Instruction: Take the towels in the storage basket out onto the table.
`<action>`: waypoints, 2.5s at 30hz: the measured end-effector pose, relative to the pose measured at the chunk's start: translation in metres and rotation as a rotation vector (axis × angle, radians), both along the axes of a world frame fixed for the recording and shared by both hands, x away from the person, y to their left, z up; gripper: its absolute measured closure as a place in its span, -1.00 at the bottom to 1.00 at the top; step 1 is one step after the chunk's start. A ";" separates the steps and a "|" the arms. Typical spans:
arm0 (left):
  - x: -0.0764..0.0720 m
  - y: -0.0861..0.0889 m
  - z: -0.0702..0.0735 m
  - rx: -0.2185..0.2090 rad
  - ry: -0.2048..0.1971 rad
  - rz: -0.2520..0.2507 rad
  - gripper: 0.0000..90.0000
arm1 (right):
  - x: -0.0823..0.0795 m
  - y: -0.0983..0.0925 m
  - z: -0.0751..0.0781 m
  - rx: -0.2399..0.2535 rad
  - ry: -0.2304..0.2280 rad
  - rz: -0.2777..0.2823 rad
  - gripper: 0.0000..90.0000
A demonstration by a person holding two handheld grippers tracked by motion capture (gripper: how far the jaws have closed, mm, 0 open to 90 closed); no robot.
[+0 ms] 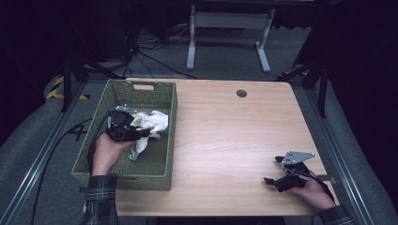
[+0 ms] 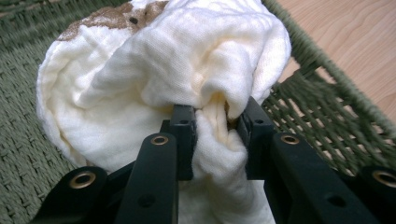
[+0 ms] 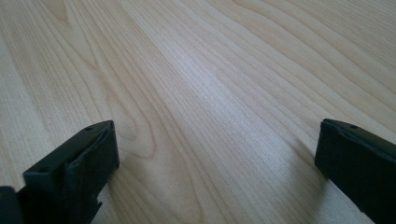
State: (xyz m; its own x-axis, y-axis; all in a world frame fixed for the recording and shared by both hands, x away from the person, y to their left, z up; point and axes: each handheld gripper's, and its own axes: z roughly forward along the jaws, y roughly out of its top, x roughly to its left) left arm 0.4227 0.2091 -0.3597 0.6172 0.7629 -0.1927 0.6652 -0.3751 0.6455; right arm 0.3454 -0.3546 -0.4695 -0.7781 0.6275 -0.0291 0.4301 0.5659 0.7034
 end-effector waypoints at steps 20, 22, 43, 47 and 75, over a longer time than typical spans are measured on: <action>-0.014 -0.006 0.056 -0.089 -0.095 -0.068 0.60 | 0.000 0.000 0.000 0.000 0.002 -0.002 -1.00; -0.013 -0.009 0.062 -0.087 -0.106 -0.086 0.60 | 0.000 0.000 0.000 0.000 0.002 -0.002 -1.00; -0.017 -0.063 0.079 -0.147 -0.153 -0.211 0.60 | 0.000 0.000 0.000 0.000 0.002 -0.002 -1.00; -0.018 -0.074 0.080 -0.166 -0.157 -0.236 0.60 | 0.000 0.000 0.000 0.000 0.002 -0.001 -1.00; -0.024 -0.162 0.068 -0.205 -0.157 -0.463 0.61 | 0.000 0.000 0.000 0.000 0.004 -0.002 -1.00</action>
